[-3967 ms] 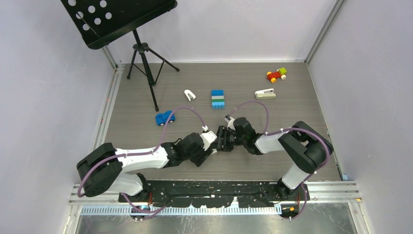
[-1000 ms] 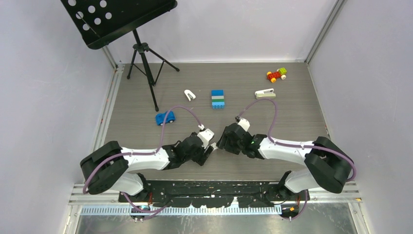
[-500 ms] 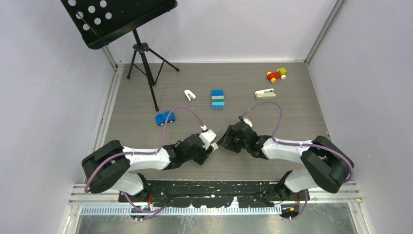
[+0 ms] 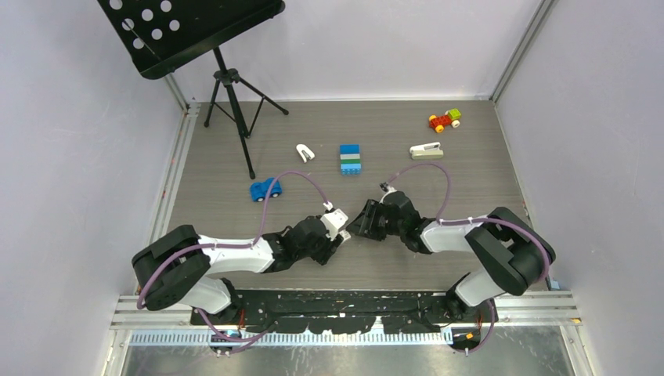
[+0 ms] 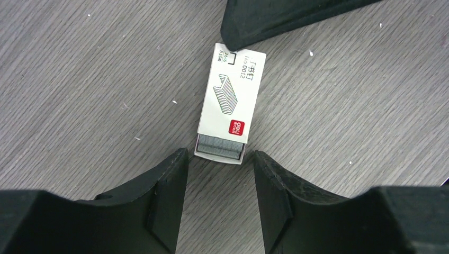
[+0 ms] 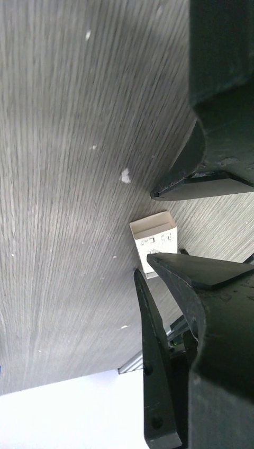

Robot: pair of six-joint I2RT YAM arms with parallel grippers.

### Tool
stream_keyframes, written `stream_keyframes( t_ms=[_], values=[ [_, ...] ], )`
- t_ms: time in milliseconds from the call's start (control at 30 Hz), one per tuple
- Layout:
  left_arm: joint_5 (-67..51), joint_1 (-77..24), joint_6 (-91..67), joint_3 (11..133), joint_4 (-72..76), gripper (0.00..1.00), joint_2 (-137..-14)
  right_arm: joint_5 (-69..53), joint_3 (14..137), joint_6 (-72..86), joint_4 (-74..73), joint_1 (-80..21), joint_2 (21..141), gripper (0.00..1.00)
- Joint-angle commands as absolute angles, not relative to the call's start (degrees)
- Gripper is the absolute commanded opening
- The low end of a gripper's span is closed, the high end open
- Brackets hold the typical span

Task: Load the staples into the stapler

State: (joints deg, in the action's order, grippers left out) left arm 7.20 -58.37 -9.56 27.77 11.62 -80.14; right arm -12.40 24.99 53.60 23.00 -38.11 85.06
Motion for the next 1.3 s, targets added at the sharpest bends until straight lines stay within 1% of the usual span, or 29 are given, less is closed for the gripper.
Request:
stream_keyframes(
  t_ms=[0, 300, 600, 967, 1267],
  values=[
    [6.5, -58.4, -9.0, 27.0, 14.7, 0.51, -80.7, -18.3, 24.5, 50.7, 33.4, -37.9, 87.7, 0.46],
    [6.4, -58.3, -9.2, 26.5, 14.8, 0.51, -80.2, -22.6, 23.5, 51.1, 42.4, -37.0, 93.3, 0.41],
    [6.7, -58.4, -9.2, 26.2, 14.6, 0.5, -79.6, -23.6, 21.4, 50.5, 45.3, -35.5, 94.7, 0.34],
    [6.5, -58.3, -9.4, 25.8, 14.5, 0.5, -79.0, -27.6, 19.8, 53.4, 56.6, -33.8, 102.6, 0.24],
    [6.5, -58.2, -9.2, 25.8, 14.2, 0.5, -78.9, -27.6, 18.9, 53.4, 57.8, -32.8, 104.2, 0.22]
  ],
)
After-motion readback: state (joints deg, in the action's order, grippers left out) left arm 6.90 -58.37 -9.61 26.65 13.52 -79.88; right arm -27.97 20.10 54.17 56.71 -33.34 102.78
